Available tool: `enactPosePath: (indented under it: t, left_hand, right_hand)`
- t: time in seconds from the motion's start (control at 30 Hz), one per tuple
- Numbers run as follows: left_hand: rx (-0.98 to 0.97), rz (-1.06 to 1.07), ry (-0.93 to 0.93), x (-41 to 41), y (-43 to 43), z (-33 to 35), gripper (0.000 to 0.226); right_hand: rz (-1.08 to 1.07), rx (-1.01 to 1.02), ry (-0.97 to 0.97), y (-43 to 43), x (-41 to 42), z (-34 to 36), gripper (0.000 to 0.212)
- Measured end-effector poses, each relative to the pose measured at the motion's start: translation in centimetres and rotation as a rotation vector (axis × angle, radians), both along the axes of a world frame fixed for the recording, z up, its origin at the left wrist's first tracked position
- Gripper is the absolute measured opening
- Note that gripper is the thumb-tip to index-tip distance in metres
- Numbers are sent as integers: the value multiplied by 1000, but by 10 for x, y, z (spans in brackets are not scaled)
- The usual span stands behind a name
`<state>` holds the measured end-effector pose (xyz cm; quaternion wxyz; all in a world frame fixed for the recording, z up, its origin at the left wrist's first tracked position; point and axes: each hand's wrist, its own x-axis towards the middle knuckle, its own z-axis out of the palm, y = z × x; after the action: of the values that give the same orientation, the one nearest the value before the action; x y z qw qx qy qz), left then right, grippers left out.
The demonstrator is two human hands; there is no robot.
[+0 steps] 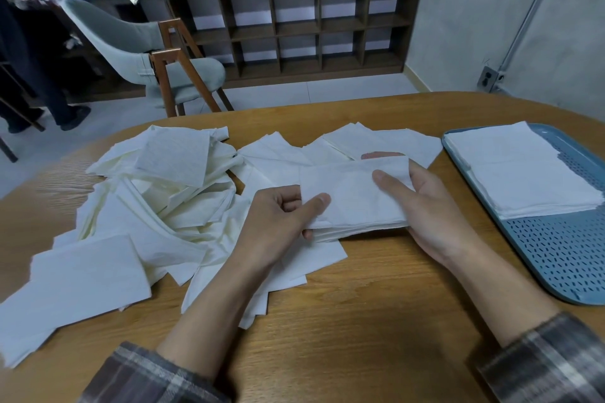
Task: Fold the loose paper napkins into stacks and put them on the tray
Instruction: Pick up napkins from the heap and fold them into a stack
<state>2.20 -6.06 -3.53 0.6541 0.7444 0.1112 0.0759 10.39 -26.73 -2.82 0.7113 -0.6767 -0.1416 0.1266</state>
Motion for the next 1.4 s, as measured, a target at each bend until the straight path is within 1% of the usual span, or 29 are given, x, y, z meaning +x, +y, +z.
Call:
enactPosePath:
  t: [0.03, 0.07, 0.13, 0.17, 0.2, 0.27, 0.3, 0.33, 0.4, 0.43, 0.47, 0.5, 0.57, 0.6, 0.63, 0.67, 0.73, 0.83, 0.87, 0.93, 1.03, 1.1, 1.17, 1.23, 1.3, 1.33, 1.4]
  left_hand:
    - [27, -6, 2, 1, 2, -1, 36]
    - [62, -10, 5, 2, 3, 0, 33]
    - [131, -10, 45, 4, 6, 2, 14]
    - [161, -17, 67, 3, 6, 3, 17]
    - [168, -21, 75, 3, 6, 5, 27]
    - [133, 0, 57, 2, 4, 7, 37]
    - [47, 9, 37, 2, 3, 9, 40]
    - [-95, -14, 25, 2, 4, 8, 46]
    - [-474, -124, 13, 3, 3, 7, 62]
    - [-577, -163, 12, 3, 3, 7, 62]
    - [-583, -182, 24, 3, 2, 8, 57]
    - [-509, -173, 53, 2, 0, 9, 53]
    - [-276, -130, 110, 1, -4, 12, 41]
    - [-178, -106, 114, 1, -4, 11, 41]
    - [-121, -98, 102, 1, -2, 7, 49]
    - [-105, -101, 80, 1, -2, 6, 59]
    - [-100, -100, 42, -1, -1, 5, 67]
    - [-55, -60, -9, -1, -1, 6, 68]
    - [-35, -49, -25, -1, -1, 5, 67]
    - [8, -56, -39, -1, 0, 5, 68]
    - [88, -134, -89, -4, 2, 9, 69]
    - [144, -199, -117, -5, 4, 11, 71]
    - [260, -235, -126, -6, 3, 9, 74]
    - [477, -233, -139, -6, 1, 4, 75]
    - [677, -246, -150, -6, 1, -3, 74]
    - [719, -258, -144, -6, 2, -6, 73]
    - [746, -266, -131, -4, 5, -9, 67]
  right_hand:
    - [-8, -9, -37, 0, 0, 0, 28]
    - [-13, -27, -81, -1, 0, 1, 31]
    - [-27, -49, -119, -1, 1, 1, 44]
    - [-33, -14, -111, -2, 2, 1, 48]
    - [-35, 55, -79, -2, 4, 1, 50]
    - [-9, 196, 12, -4, 5, 3, 53]
    - [15, 238, 41, -4, 4, 4, 54]
    - [37, 260, 54, -5, 4, 4, 56]
    - [73, 258, 54, -4, 2, 4, 57]
    - [82, 233, 43, -3, 1, 3, 56]
    - [85, 178, 6, -2, 0, 1, 55]
    - [65, 89, -56, -2, 0, 0, 53]
    - [20, -71, -166, 0, -1, 0, 51]
    - [-1, -115, -197, 0, -1, 0, 50]
    - [-19, -151, -222, 0, -1, 0, 48]
    - [-34, -183, -239, -1, 0, -2, 47]
    - [-25, -164, -213, -2, 3, -3, 47]
    - [87, -69, -158, -6, 6, -3, 53]
    - [138, -48, -157, -7, 6, -2, 50]
    - [211, 0, -131, -8, 7, -1, 37]
    - [220, 21, -82, -11, 7, -2, 28]
    - [185, -55, -136, -13, 8, -3, 28]
    - [129, -183, -220, -14, 9, -4, 29]
    - [60, -262, -279, -12, 9, -6, 31]
    - [-22, -297, -312, -12, 10, -9, 34]
    - [-65, -310, -328, -12, 11, -10, 34]
    - [-147, -317, -349, -12, 13, -12, 35]
